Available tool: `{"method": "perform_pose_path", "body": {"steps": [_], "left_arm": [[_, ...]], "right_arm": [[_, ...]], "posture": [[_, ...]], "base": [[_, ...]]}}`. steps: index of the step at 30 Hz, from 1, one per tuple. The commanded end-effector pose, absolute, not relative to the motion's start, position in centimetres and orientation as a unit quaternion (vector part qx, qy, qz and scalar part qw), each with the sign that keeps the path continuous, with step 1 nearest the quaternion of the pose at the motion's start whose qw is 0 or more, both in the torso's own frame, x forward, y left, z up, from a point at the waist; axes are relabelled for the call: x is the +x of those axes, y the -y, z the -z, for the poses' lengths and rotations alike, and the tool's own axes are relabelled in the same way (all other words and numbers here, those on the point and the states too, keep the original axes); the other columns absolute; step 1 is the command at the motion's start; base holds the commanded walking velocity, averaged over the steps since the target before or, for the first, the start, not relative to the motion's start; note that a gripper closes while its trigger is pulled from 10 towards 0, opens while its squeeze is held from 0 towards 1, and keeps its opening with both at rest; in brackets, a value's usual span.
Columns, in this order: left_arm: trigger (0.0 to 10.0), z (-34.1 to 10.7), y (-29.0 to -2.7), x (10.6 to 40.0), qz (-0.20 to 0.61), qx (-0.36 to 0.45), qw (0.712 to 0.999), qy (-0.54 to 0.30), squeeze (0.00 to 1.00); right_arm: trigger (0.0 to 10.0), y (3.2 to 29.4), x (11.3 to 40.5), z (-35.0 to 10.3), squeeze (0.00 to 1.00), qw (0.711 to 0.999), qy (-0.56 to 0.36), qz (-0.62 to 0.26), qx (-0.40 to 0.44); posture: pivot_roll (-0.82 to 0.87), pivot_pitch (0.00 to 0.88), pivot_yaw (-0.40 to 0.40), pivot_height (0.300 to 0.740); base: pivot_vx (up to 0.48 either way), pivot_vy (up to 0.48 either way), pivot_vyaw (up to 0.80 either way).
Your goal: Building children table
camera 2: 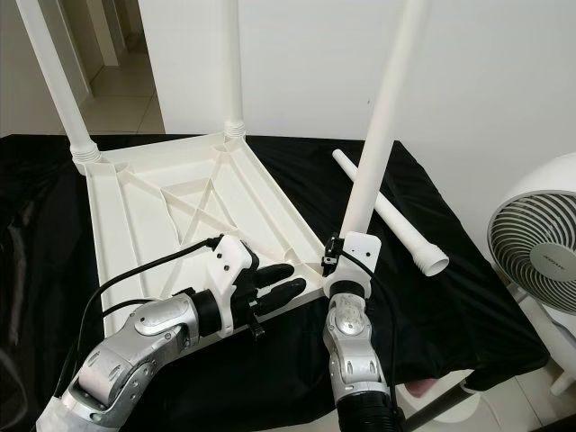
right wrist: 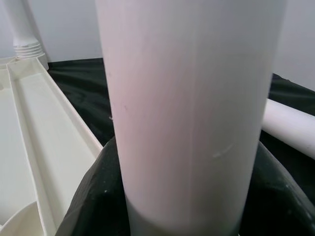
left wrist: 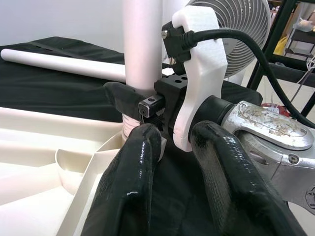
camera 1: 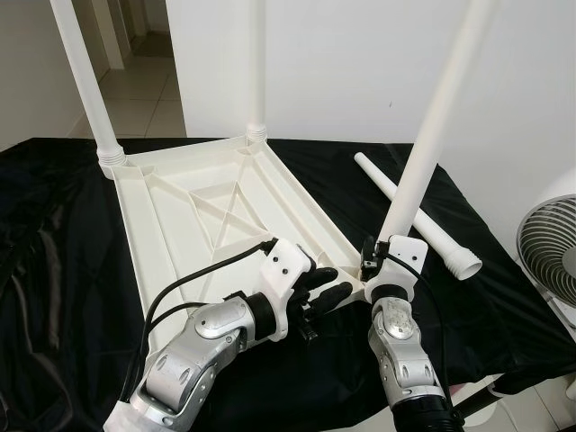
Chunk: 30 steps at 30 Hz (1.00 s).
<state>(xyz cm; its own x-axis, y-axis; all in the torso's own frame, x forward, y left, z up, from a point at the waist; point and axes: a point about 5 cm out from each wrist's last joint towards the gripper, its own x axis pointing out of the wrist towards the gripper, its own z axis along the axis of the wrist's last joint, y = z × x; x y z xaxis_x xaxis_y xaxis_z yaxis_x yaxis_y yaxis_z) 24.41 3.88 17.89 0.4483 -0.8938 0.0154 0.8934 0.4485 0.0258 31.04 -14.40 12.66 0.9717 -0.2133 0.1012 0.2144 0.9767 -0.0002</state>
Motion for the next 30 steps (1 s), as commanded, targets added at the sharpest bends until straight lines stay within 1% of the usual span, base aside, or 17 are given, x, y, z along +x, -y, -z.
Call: {"method": "perform_pose_path", "body": {"steps": [1,4,6,7,8,9,11,12,13,14,15,18,22,23,25,28,30], "left_arm": [[10.0,-18.1,-3.9,24.5,0.522,0.009,0.853,0.013,0.00],[10.0,-18.1,-3.9,24.5,0.522,0.009,0.853,0.012,0.00],[10.0,-18.1,-3.9,24.5,0.521,0.009,0.853,0.012,0.00],[10.0,-18.1,-3.9,24.5,0.521,0.009,0.853,0.012,0.00],[10.0,-18.1,-3.9,24.5,0.522,0.009,0.853,0.012,0.00],[10.0,-18.1,-4.0,24.4,0.523,0.009,0.852,0.011,0.00],[10.0,-18.1,-4.0,24.4,0.523,0.009,0.852,0.011,0.00],[10.0,-18.1,-4.0,24.4,0.524,0.010,0.852,0.010,0.00],[10.0,-18.1,-4.0,24.4,0.524,0.010,0.852,0.010,0.00],[10.0,-18.1,-4.0,24.4,0.524,0.010,0.851,0.011,0.00],[10.0,-18.1,-4.0,24.4,0.524,0.010,0.851,0.011,0.00],[10.0,-18.1,-4.0,24.4,0.525,0.011,0.851,0.011,0.00],[10.0,-18.1,-4.0,24.4,0.526,0.011,0.850,0.011,0.00],[10.0,-18.1,-4.0,24.4,0.526,0.011,0.850,0.011,0.00],[10.0,-18.1,-4.0,24.4,0.527,0.011,0.850,0.010,0.00],[10.0,-18.2,-4.0,24.4,0.527,0.012,0.850,0.010,0.00],[10.0,-18.2,-4.0,24.4,0.528,0.012,0.849,0.010,0.00]], "right_arm": [[10.0,15.6,31.0,-11.0,0.00,0.994,0.008,0.111,-0.015],[10.0,15.5,31.2,-11.0,0.00,0.996,0.004,0.089,-0.012],[10.0,15.4,31.5,-11.1,0.00,0.999,0.002,0.043,-0.003],[10.0,15.4,31.5,-11.1,0.00,0.999,0.002,0.043,-0.003],[10.0,15.5,31.6,-11.3,0.00,1.000,0.005,0.017,0.002],[10.0,16.0,31.8,-11.4,0.00,0.999,-0.006,-0.041,0.016],[10.0,16.0,31.8,-11.4,0.00,0.999,-0.006,-0.041,0.016],[10.0,16.2,31.9,-11.5,0.00,0.998,-0.009,-0.065,0.022],[10.0,16.2,31.9,-11.5,0.00,0.998,-0.009,-0.065,0.022],[10.0,16.4,31.9,-11.7,0.00,0.995,-0.005,-0.092,0.024],[10.0,16.4,31.9,-11.7,0.00,0.995,-0.005,-0.092,0.024],[10.0,16.6,31.8,-12.1,0.00,0.992,0.006,-0.128,0.013],[10.0,16.8,31.6,-12.7,0.00,0.977,0.016,-0.212,-0.010],[10.0,16.8,31.6,-12.7,0.00,0.977,0.016,-0.212,-0.010],[10.0,17.0,31.5,-12.9,0.00,0.968,0.013,-0.249,-0.017],[10.0,17.2,31.6,-13.0,0.00,0.966,0.013,-0.258,-0.023],[10.0,17.8,31.9,-13.1,0.00,0.965,0.010,-0.261,-0.032]], "posture": [[0.04,0.043,-0.033,0.740],[0.04,0.043,-0.033,0.740],[0.04,0.043,-0.033,0.740],[0.04,0.043,-0.033,0.740],[0.04,0.043,-0.029,0.740],[0.04,0.043,-0.026,0.740],[0.04,0.043,-0.026,0.740],[0.04,0.042,-0.024,0.740],[0.04,0.042,-0.024,0.740],[0.04,0.041,-0.022,0.740],[0.04,0.041,-0.022,0.740],[0.04,0.041,-0.021,0.740],[0.04,0.035,-0.015,0.740],[0.04,0.035,-0.015,0.740],[0.04,0.034,-0.014,0.740],[0.04,0.034,-0.014,0.740],[0.04,0.033,-0.015,0.740]], "base": [[0.000,0.000,0.00],[0.000,0.000,0.00],[0.000,0.000,0.00],[0.000,0.000,0.00],[0.000,0.000,0.00],[0.000,0.000,0.00],[0.000,0.000,0.00],[0.000,0.000,0.00],[0.000,0.000,0.00],[0.000,0.000,0.00],[0.000,0.000,0.00],[0.000,0.000,0.00],[0.000,0.000,0.00],[0.000,0.000,0.00],[0.000,0.000,0.00],[0.000,0.000,0.00],[0.000,0.000,0.00]]}}
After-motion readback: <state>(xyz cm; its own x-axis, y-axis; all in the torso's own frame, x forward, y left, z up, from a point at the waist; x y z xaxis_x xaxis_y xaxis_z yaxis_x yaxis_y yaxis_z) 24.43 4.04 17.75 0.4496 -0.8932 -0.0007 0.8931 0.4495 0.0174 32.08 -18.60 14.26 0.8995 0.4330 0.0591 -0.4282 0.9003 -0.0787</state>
